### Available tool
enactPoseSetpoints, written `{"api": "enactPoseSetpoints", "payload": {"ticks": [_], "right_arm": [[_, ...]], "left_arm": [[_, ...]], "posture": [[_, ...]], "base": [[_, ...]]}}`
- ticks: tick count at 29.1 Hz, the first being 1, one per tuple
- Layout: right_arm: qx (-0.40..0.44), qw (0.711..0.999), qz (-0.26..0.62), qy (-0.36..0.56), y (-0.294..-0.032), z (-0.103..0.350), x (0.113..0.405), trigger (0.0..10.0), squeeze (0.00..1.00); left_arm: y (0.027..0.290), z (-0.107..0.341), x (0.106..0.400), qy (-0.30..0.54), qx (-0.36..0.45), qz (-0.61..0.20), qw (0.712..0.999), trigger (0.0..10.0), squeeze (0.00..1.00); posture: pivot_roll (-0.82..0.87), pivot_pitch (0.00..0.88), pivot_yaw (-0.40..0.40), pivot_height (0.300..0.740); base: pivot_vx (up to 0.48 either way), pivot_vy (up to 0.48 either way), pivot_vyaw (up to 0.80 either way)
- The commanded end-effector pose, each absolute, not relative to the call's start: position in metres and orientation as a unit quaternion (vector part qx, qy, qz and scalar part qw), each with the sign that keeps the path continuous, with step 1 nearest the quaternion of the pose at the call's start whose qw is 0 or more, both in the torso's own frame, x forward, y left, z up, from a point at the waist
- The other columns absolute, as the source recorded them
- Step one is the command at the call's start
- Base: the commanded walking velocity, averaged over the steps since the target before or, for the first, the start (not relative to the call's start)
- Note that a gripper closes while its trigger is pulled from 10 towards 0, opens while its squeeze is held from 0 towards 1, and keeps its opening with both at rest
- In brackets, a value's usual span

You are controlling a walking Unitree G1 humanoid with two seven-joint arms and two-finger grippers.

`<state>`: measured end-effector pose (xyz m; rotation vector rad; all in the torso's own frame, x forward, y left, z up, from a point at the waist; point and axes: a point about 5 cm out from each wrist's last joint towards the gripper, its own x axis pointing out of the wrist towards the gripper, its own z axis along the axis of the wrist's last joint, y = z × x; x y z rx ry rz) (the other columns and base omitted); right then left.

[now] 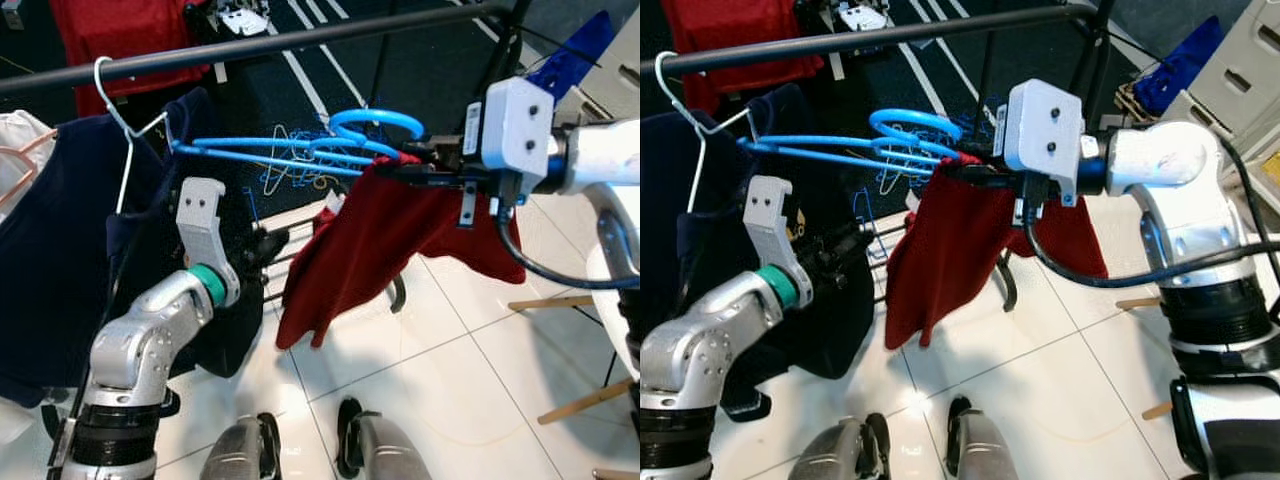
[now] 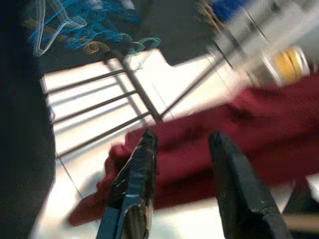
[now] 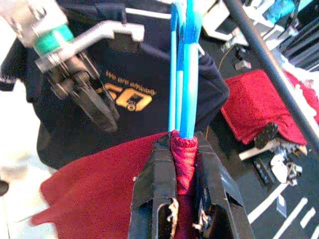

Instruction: Hang hanger

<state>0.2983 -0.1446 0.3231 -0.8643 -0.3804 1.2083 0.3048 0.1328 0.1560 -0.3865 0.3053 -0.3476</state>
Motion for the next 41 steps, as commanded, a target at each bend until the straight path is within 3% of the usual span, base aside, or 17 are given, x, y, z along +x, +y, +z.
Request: {"api": "enactPoseSetpoints", "payload": {"ticks": [1,8,9,10,11,14,15,16,17,20,26,36,41], "right_arm": [[-0.391,0.717,0.543,-0.196,-0.143,0.332,0.293,10.0,0.00],[-0.388,0.714,0.546,-0.206,-0.137,0.327,0.285,10.0,0.00],[-0.384,0.713,0.549,-0.208,-0.134,0.323,0.282,10.0,0.00],[-0.384,0.713,0.549,-0.208,-0.134,0.323,0.282,10.0,0.00],[-0.381,0.711,0.554,-0.207,-0.130,0.317,0.280,10.0,0.00],[-0.384,0.700,0.567,-0.205,-0.122,0.307,0.275,10.0,0.00],[-0.393,0.691,0.572,-0.202,-0.120,0.303,0.274,10.0,0.00],[-0.393,0.691,0.572,-0.202,-0.120,0.303,0.274,10.0,0.00],[-0.396,0.686,0.577,-0.200,-0.119,0.301,0.273,10.0,0.00],[-0.404,0.677,0.582,-0.199,-0.117,0.301,0.272,10.0,0.00],[-0.441,0.675,0.549,-0.221,-0.118,0.315,0.282,10.0,0.00],[-0.438,0.724,0.461,-0.266,-0.127,0.341,0.300,10.0,0.00],[-0.438,0.730,0.447,-0.274,-0.129,0.345,0.302,10.0,0.00]], "left_arm": [[0.133,0.153,0.306,0.160,-0.207,-0.157,0.952,10.0,0.00],[0.146,0.169,0.312,0.120,-0.231,-0.133,0.956,10.0,0.02],[0.153,0.174,0.311,0.104,-0.224,-0.140,0.959,10.0,0.55],[0.153,0.174,0.311,0.104,-0.224,-0.140,0.959,10.0,0.55],[0.162,0.177,0.307,0.095,-0.210,-0.148,0.962,10.0,1.00],[0.176,0.184,0.300,0.085,-0.193,-0.168,0.963,10.0,0.99],[0.182,0.186,0.296,0.082,-0.194,-0.175,0.962,10.0,0.67],[0.182,0.186,0.296,0.082,-0.194,-0.175,0.962,10.0,0.67],[0.187,0.189,0.293,0.077,-0.203,-0.180,0.959,10.0,0.00],[0.192,0.192,0.287,0.073,-0.235,-0.194,0.950,10.0,0.00],[0.161,0.185,0.273,0.097,-0.288,-0.249,0.920,10.0,0.00],[0.139,0.193,0.280,0.088,-0.365,-0.260,0.890,10.0,0.00],[0.137,0.199,0.283,0.073,-0.393,-0.257,0.880,10.0,0.00]], "posture": [[-0.20,0.159,0.056,0.740],[-0.18,0.165,0.064,0.740],[-0.18,0.165,0.065,0.740],[-0.18,0.165,0.065,0.740],[-0.17,0.164,0.068,0.740],[-0.16,0.164,0.067,0.740],[-0.16,0.163,0.064,0.740],[-0.16,0.163,0.064,0.740],[-0.16,0.163,0.063,0.740],[-0.15,0.161,0.059,0.740],[-0.16,0.160,0.062,0.740],[-0.17,0.156,0.068,0.740],[-0.17,0.153,0.067,0.740]], "base": [[0.000,0.000,0.00],[0.000,0.000,0.00],[0.000,0.000,0.00],[0.000,0.000,0.00],[0.000,0.000,0.00],[0.000,0.000,0.00],[0.000,0.000,0.00],[0.000,0.000,0.00],[0.000,0.000,0.00],[0.000,0.000,0.00],[0.000,0.000,0.00],[0.000,0.000,0.00],[0.000,0.000,0.00]]}}
